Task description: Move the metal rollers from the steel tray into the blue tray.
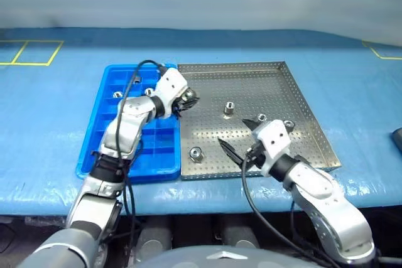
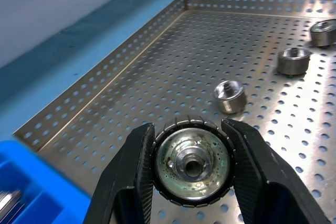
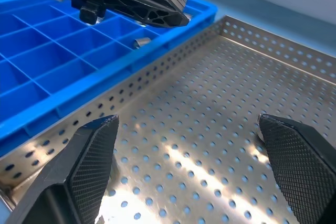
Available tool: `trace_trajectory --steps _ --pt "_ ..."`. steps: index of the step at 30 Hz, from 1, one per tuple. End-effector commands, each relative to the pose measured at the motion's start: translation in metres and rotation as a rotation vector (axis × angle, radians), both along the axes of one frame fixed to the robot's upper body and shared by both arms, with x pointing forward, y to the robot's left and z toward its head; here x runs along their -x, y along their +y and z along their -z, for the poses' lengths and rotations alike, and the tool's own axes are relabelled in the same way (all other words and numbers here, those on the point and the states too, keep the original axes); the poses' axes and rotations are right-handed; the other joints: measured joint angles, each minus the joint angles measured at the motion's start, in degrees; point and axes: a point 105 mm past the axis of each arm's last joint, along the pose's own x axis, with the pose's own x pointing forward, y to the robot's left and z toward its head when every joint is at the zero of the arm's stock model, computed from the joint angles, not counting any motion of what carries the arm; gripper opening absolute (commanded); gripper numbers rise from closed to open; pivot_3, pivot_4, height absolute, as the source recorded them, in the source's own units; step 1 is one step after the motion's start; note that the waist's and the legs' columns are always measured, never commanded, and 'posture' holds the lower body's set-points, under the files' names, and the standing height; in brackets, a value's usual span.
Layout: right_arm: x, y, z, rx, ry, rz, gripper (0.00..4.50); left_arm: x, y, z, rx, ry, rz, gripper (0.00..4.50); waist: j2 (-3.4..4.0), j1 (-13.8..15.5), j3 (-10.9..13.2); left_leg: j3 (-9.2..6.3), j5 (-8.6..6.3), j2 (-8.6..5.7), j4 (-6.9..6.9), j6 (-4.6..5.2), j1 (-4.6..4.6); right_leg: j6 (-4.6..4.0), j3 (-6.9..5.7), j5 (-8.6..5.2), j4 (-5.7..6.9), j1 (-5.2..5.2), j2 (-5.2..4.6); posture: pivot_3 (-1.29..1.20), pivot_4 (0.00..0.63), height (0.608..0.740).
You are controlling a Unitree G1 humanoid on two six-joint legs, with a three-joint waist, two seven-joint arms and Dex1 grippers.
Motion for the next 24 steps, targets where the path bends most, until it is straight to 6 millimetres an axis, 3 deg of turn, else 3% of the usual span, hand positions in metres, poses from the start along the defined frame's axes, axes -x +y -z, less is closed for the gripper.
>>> trace_trajectory --steps 1,12,22,24 --pt "-0.005 0.018 -0.007 -0.007 -0.021 -0.095 4.5 0.006 0.029 -0.02 0.012 -0.08 -0.165 1.71 0.0 0.82 0.0 0.0 0.0 0.0 0.0 0.0 -0.01 0.01 0.0 0.01 -0.04 0.0 0.0 0.19 0.15 0.74" --pt "-0.012 0.052 -0.011 -0.039 -0.031 -0.248 4.5 0.024 0.104 0.003 -0.113 -0.049 -0.586 1.71 -0.03 4.54 0.0 -0.14 0.0 -0.04 -0.01 0.0 -0.06 -0.01 -0.16 0.0 -0.06 0.03 -0.01 0.28 0.15 0.74" --pt "-0.008 0.052 -0.008 -0.053 -0.02 -0.244 4.5 0.027 0.119 0.028 -0.207 0.043 -0.63 1.71 -0.03 5.16 0.0 -0.16 0.0 0.02 -0.02 -0.01 -0.08 -0.04 -0.2 -0.01 -0.07 0.02 -0.07 0.26 0.15 0.74" --pt "-0.008 0.052 -0.008 -0.058 -0.02 -0.235 4.5 0.025 0.119 0.034 -0.209 0.056 -0.621 2.42 -0.03 5.12 0.0 -0.15 0.0 0.01 -0.04 -0.01 -0.07 -0.05 -0.2 -0.02 -0.07 0.02 -0.08 0.26 0.15 0.74"
